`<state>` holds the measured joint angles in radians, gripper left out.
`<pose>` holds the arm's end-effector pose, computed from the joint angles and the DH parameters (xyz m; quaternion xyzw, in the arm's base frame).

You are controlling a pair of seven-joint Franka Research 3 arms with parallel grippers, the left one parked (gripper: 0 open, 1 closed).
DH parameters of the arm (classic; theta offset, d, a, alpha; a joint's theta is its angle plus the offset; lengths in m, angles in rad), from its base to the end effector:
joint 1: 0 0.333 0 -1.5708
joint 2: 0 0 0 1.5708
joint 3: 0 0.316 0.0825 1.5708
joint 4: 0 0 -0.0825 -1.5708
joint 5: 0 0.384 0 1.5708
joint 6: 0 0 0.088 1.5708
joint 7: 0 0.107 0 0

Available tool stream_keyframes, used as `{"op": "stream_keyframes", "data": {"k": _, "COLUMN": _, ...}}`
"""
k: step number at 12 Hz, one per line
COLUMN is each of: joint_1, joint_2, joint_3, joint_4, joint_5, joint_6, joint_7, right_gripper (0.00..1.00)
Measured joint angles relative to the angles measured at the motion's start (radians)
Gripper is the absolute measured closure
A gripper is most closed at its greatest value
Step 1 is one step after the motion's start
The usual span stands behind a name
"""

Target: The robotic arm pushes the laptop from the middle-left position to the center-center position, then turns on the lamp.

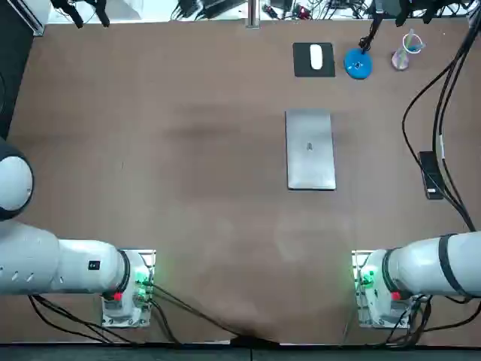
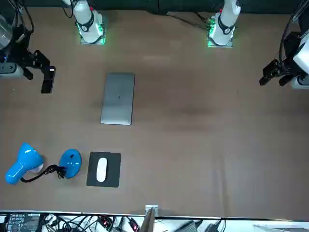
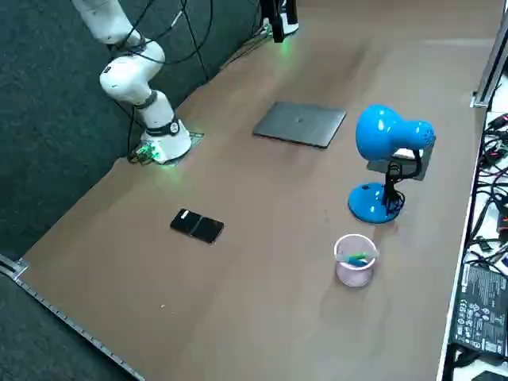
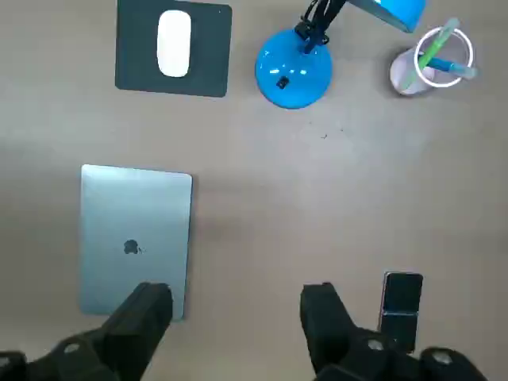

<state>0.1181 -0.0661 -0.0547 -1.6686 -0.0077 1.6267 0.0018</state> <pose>0.5375 0.0324 0.6192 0.9994 0.0310 0.0121 0.0016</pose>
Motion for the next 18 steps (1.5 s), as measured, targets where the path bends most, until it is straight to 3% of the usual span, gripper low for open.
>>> {"op": "stream_keyframes", "data": {"k": 8, "joint_1": 0.016, "joint_2": 0.019, "joint_3": 0.000, "joint_4": 0.006, "joint_5": 0.002, "joint_6": -0.018, "joint_7": 0.061, "right_gripper": 0.00}}
{"op": "stream_keyframes", "data": {"k": 13, "joint_1": 0.143, "joint_2": 0.098, "joint_3": 0.006, "joint_4": -0.021, "joint_5": 0.030, "joint_6": 0.019, "joint_7": 0.472, "right_gripper": 0.00}}
{"op": "stream_keyframes", "data": {"k": 18, "joint_1": 0.261, "joint_2": 0.131, "joint_3": 0.007, "joint_4": -0.127, "joint_5": 0.040, "joint_6": 0.187, "joint_7": 0.834, "right_gripper": 0.00}}
